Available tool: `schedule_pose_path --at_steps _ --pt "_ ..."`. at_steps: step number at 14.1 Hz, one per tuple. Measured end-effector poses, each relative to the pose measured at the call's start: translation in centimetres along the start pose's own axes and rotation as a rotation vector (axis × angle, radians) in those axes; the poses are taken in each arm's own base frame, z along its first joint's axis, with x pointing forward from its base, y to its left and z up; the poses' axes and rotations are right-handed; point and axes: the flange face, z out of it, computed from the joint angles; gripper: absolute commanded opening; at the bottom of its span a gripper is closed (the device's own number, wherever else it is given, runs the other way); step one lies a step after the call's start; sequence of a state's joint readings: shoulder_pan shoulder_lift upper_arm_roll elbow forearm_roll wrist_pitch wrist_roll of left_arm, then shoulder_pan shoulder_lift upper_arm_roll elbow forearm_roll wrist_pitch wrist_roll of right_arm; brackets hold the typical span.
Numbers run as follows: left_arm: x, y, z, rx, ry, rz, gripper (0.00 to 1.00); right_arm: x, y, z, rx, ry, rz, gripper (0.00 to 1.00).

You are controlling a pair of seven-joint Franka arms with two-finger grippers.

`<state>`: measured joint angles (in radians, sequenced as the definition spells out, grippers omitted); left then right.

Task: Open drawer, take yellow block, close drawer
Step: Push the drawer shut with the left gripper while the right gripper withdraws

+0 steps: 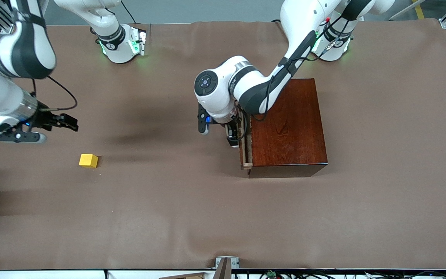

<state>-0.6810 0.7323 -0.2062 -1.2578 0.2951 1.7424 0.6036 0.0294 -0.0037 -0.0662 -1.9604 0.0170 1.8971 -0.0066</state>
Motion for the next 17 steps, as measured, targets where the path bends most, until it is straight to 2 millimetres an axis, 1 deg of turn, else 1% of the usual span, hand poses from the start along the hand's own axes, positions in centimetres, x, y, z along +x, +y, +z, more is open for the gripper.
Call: schedule_pose_path --at_steps 4,6,8,10,12,14,15,16,17 --pt "-1.6 -0.6 0.8 -0.029 -0.069 -0.013 1.0 0.0 0.0 -6.8 0.001 -0.012 0.0 1.0" --pt "-1.6 -0.6 0.8 -0.03 -0.07 -0.012 1.0 -0.3 0.0 -9.7 0.001 -0.005 0.0 1.0" --pt "-1.6 -0.6 0.8 -0.029 -0.07 -0.011 1.0 -0.5 0.0 -11.9 0.001 0.006 -0.001 1.0" --pt "-1.4 -0.6 0.7 -0.024 -0.066 -0.036 1.0 -0.8 0.0 -13.3 0.001 0.007 -0.002 1.0" --pt "-1.0 -0.3 0.5 -0.009 -0.052 -0.153 1.0 -1.3 -0.1 -14.3 0.001 -0.017 -0.002 1.0" --pt "-0.3 0.5 -0.7 0.008 -0.025 -0.291 1.0 -1.8 -0.1 -15.6 0.002 -0.027 -0.003 1.0" --pt "-0.2 0.9 -2.1 0.02 -0.004 -0.362 1.0 -1.9 -0.1 -16.3 0.001 -0.017 -0.003 1.0" --pt "-0.4 1.2 -3.9 0.034 0.021 -0.43 1.0 -1.9 -0.2 -16.8 0.001 -0.005 -0.004 1.0" --pt "-1.1 1.3 -6.1 0.052 0.05 -0.494 1.0 -1.9 -0.3 -17.2 0.001 0.004 -0.007 1.0"
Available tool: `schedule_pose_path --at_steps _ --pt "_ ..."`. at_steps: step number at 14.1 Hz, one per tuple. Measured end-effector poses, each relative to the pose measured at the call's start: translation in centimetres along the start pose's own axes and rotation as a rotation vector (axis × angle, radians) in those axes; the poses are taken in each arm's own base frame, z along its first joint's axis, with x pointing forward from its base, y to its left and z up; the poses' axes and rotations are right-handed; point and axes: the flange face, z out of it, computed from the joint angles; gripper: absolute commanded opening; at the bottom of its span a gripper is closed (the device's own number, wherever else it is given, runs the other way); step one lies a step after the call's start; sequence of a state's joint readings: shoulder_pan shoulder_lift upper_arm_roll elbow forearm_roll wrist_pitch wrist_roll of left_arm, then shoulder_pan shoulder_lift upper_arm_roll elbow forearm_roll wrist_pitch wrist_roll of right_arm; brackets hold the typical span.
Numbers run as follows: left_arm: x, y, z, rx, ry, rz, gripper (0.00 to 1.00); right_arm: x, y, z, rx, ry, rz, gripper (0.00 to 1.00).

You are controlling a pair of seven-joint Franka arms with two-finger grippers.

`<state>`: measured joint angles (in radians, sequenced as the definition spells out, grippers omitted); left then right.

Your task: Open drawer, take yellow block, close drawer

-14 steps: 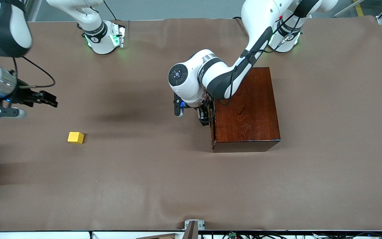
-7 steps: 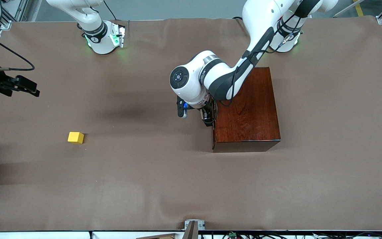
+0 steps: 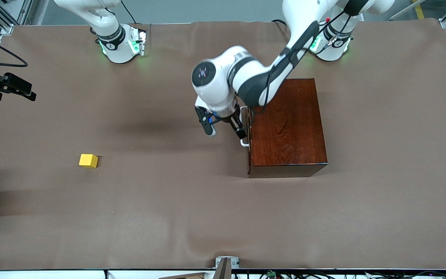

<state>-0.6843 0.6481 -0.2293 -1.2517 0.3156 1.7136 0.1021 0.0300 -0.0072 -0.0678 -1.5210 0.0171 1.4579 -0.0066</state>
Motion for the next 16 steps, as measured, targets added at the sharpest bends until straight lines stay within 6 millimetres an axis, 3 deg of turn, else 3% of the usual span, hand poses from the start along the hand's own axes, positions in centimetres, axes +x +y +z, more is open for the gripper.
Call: schedule_pose_path --at_steps 3,5,7,9,11,13,16 --pt "-2.9 -2.9 -6.8 0.004 0.088 -0.178 1.0 0.0 -0.2 -0.8 0.0 0.017 -0.003 1.0" --pt "-6.2 -7.4 -10.4 0.008 0.119 -0.287 1.0 0.0 -0.1 -0.8 0.0 0.018 -0.003 1.0" --pt "-10.7 -13.4 -12.5 0.006 0.116 -0.398 1.0 0.1 -0.2 -0.7 -0.001 0.016 -0.003 1.0" --pt "-15.7 -19.1 -13.7 -0.03 0.108 -0.514 1.0 0.1 -0.2 -0.6 -0.001 0.015 -0.004 1.0" --pt "-20.0 -23.5 -14.3 -0.058 0.108 -0.61 1.0 0.1 -0.2 -0.6 -0.001 0.015 -0.004 1.0" --pt "-23.6 -26.7 -14.5 -0.073 0.108 -0.695 1.0 0.1 -0.2 -0.6 -0.001 0.015 -0.004 1.0" --pt "-28.1 -29.9 -14.0 -0.201 0.095 -0.869 1.0 0.4 -0.1 -0.4 -0.002 0.012 -0.003 1.0"
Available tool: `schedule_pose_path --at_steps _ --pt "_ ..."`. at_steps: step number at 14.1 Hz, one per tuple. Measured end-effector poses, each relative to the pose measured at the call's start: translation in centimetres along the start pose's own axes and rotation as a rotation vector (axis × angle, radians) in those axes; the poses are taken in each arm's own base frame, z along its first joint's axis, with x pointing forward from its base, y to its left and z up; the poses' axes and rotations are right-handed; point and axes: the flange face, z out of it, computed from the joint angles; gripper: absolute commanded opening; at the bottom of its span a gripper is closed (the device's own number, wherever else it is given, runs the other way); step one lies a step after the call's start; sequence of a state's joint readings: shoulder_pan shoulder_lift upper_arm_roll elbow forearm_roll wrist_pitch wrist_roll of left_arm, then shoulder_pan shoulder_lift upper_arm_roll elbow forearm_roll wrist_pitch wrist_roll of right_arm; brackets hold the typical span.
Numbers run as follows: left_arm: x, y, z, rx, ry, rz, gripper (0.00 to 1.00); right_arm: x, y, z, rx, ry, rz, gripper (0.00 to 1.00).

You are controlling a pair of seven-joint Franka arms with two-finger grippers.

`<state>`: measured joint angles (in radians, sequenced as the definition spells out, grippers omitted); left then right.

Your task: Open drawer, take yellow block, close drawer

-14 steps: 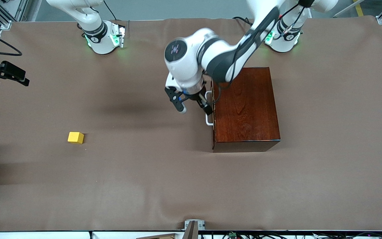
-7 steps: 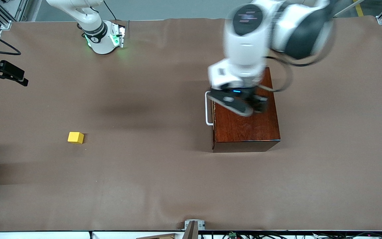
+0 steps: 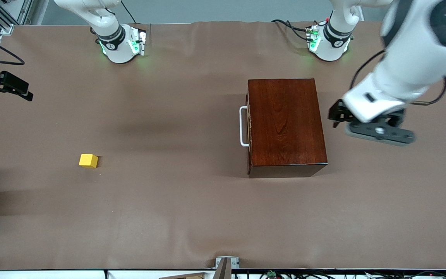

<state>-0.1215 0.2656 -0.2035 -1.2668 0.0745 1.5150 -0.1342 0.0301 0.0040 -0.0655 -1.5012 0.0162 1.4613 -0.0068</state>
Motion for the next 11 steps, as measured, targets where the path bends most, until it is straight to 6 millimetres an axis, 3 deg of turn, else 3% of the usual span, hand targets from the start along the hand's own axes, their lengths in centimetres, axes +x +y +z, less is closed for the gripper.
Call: schedule_pose_path --at_steps 2,5,11 --pt "-0.9 -2.7 -0.3 -0.017 -0.021 -0.126 1.0 0.6 0.0 0.4 -0.001 0.009 0.001 1.0" --pt "-3.2 -4.3 -0.7 0.003 -0.033 -0.213 1.0 1.1 0.2 0.8 -0.002 0.012 0.003 1.0" --pt "-5.6 -9.1 -0.7 -0.006 -0.023 -0.167 1.0 1.1 0.2 0.6 -0.002 0.017 0.004 1.0"
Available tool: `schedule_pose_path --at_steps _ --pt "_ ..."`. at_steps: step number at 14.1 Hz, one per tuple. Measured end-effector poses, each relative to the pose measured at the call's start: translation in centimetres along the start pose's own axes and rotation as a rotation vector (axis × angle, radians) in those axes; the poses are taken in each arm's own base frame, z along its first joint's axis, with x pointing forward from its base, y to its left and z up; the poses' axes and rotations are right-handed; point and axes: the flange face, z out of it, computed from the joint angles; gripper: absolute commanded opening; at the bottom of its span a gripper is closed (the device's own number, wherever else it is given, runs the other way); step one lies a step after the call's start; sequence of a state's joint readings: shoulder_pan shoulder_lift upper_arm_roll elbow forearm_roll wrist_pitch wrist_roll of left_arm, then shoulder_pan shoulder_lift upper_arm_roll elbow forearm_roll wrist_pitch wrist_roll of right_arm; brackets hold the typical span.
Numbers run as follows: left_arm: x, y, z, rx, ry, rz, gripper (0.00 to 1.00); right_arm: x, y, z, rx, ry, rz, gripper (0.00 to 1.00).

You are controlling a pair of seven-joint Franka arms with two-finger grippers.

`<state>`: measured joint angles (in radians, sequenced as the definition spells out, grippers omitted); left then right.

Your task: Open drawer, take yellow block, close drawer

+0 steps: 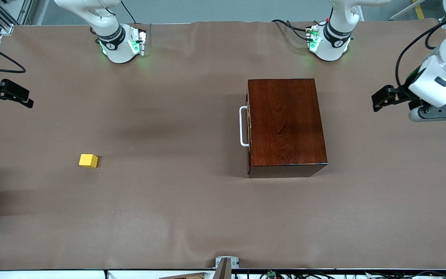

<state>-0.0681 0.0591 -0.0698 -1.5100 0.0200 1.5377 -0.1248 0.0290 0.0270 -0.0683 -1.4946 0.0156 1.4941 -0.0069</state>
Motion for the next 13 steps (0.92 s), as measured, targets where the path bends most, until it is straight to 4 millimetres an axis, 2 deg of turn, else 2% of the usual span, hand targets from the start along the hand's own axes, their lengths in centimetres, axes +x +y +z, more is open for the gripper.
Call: schedule_pose_path --at_steps 3,8,13 --pt "0.19 -1.48 0.61 -0.028 0.0 0.018 1.0 0.01 -0.01 -0.24 0.0 0.005 0.0 1.0" --pt "0.21 -0.74 1.1 -0.032 -0.002 0.026 1.0 0.02 -0.01 -0.34 0.0 0.007 0.0 1.0" --pt "0.22 -0.88 1.12 -0.032 -0.002 0.023 1.0 0.03 -0.01 -0.32 0.0 0.007 0.0 1.0"
